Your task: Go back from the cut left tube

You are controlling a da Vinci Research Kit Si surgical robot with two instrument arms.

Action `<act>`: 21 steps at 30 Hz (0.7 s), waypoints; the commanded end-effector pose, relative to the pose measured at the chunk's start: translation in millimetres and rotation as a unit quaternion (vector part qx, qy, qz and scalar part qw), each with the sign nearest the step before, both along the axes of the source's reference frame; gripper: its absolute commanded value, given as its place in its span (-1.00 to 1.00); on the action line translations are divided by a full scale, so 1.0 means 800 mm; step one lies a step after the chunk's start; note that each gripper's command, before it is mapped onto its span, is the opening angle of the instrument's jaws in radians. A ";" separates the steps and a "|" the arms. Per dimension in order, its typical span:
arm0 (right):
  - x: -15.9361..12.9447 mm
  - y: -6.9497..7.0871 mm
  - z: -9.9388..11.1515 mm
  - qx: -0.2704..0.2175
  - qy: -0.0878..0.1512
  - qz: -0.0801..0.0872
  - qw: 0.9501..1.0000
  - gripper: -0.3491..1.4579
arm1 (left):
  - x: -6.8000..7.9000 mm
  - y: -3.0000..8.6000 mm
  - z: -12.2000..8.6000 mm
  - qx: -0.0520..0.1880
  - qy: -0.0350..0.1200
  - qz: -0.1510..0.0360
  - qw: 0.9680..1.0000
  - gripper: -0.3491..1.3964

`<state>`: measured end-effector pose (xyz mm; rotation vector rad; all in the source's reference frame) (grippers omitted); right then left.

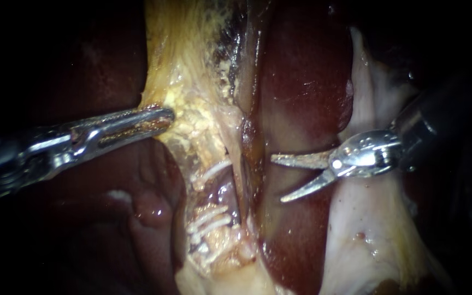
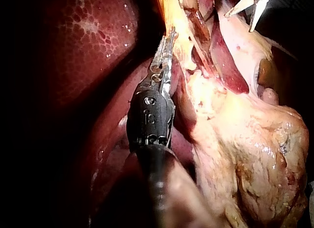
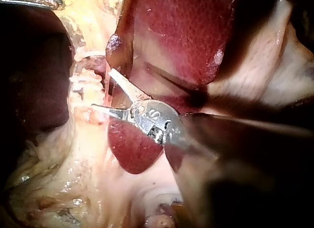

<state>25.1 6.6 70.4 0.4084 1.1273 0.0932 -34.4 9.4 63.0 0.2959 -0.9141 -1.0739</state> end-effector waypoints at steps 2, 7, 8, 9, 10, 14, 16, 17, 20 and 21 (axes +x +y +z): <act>-0.0004 0.0004 -0.0007 -0.010 -0.001 0.001 1.000 0.82 | -0.0001 0.0000 0.0000 0.000 0.000 0.000 1.000 -1.00; -0.0010 0.0009 -0.0018 -0.020 -0.002 0.003 1.000 0.84 | -0.0001 0.0000 0.0000 0.000 0.000 0.000 1.000 -1.00; -0.0011 0.0009 -0.0019 -0.020 -0.002 0.003 1.000 0.86 | -0.0001 0.0000 0.0000 0.000 0.000 0.000 1.000 -1.00; -0.0011 0.0009 -0.0019 -0.022 0.000 0.003 1.000 0.86 | -0.0001 0.0000 0.0000 0.000 0.000 0.000 1.000 -1.00; -0.0011 0.0009 -0.0019 -0.022 0.000 0.003 1.000 0.86 | -0.0002 0.0000 0.0000 0.000 0.000 0.000 1.000 -1.00; -0.0011 0.0009 -0.0019 -0.025 0.005 0.009 1.000 0.91 | -0.0005 -0.0001 0.0004 -0.001 0.001 -0.001 1.000 -1.00; -0.0011 0.0009 -0.0020 -0.025 0.005 0.009 1.000 0.91 | -0.0011 -0.0005 0.0011 -0.003 0.002 -0.002 1.000 -1.00; -0.0011 0.0008 -0.0019 -0.025 0.005 0.009 1.000 0.91 | -0.0015 -0.0007 0.0017 -0.005 0.004 -0.004 1.000 -1.00; -0.0012 0.0007 -0.0019 -0.026 0.005 0.009 1.000 0.91 | -0.0034 -0.0015 0.0040 -0.007 0.001 -0.002 1.000 -1.00; -0.0013 0.0006 -0.0019 -0.026 0.005 0.008 1.000 0.91 | -0.0042 -0.0017 0.0049 -0.005 0.002 0.002 1.000 -1.00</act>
